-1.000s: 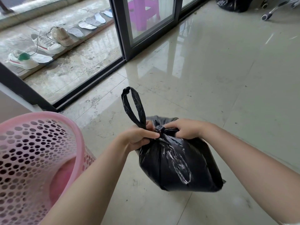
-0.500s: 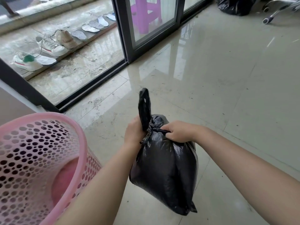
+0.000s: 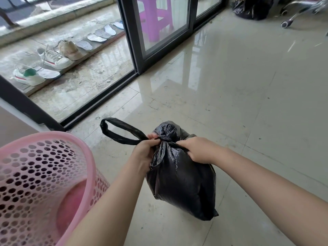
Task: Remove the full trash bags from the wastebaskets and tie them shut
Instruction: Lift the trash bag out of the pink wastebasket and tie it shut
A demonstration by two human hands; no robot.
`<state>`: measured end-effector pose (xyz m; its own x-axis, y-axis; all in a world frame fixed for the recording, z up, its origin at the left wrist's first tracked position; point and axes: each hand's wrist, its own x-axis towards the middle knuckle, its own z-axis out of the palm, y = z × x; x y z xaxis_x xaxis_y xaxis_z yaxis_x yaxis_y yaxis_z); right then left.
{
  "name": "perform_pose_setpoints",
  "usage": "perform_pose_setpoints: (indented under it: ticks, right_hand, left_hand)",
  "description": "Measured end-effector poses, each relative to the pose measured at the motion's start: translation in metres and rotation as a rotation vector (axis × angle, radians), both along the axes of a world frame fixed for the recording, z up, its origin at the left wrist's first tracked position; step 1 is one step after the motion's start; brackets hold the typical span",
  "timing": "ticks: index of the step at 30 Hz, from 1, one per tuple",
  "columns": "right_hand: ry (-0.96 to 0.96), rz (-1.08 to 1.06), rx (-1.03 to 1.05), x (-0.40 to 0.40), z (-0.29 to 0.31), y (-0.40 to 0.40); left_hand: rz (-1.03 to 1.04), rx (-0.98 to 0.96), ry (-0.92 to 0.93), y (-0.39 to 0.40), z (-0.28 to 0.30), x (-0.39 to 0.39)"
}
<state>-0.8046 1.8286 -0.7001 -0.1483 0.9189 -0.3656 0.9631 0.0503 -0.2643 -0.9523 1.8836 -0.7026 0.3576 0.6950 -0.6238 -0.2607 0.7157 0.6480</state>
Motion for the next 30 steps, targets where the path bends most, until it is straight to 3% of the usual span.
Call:
perform_pose_setpoints:
  ticks: [5, 10, 12, 16, 17, 20, 22, 27, 30]
  right_hand:
    - [0.036, -0.013, -0.036, 0.001, -0.007, -0.004]
    - [0.065, -0.011, -0.172, 0.000, -0.014, -0.012]
    - [0.122, -0.014, -0.261, -0.002, -0.017, -0.016]
    - [0.162, -0.036, -0.497, 0.004, -0.006, -0.014]
    - [0.209, -0.082, -0.480, 0.006, -0.002, -0.012]
    - [0.292, -0.204, -0.104, 0.006, 0.008, -0.002]
    - [0.319, -0.206, 0.016, -0.003, 0.009, 0.007]
    - [0.206, -0.109, -0.202, -0.018, -0.009, 0.025]
    - [0.239, -0.124, -0.323, -0.012, -0.012, 0.024]
  left_hand:
    - [0.030, 0.026, -0.081, -0.008, -0.005, 0.005]
    - [-0.141, 0.157, 0.188, -0.011, -0.013, -0.002]
    - [-0.092, 0.207, 0.307, -0.013, -0.017, -0.007]
    - [-0.020, 0.157, 0.248, -0.014, -0.027, -0.022]
    - [-0.028, 0.141, 0.234, -0.014, -0.029, -0.024]
    - [-0.081, 0.137, 0.218, -0.016, -0.032, -0.023]
    - [-0.130, 0.162, 0.223, -0.016, -0.033, -0.019]
    - [-0.194, 0.201, 0.293, -0.019, -0.035, -0.016]
    - [-0.204, 0.212, 0.267, -0.017, -0.035, -0.021]
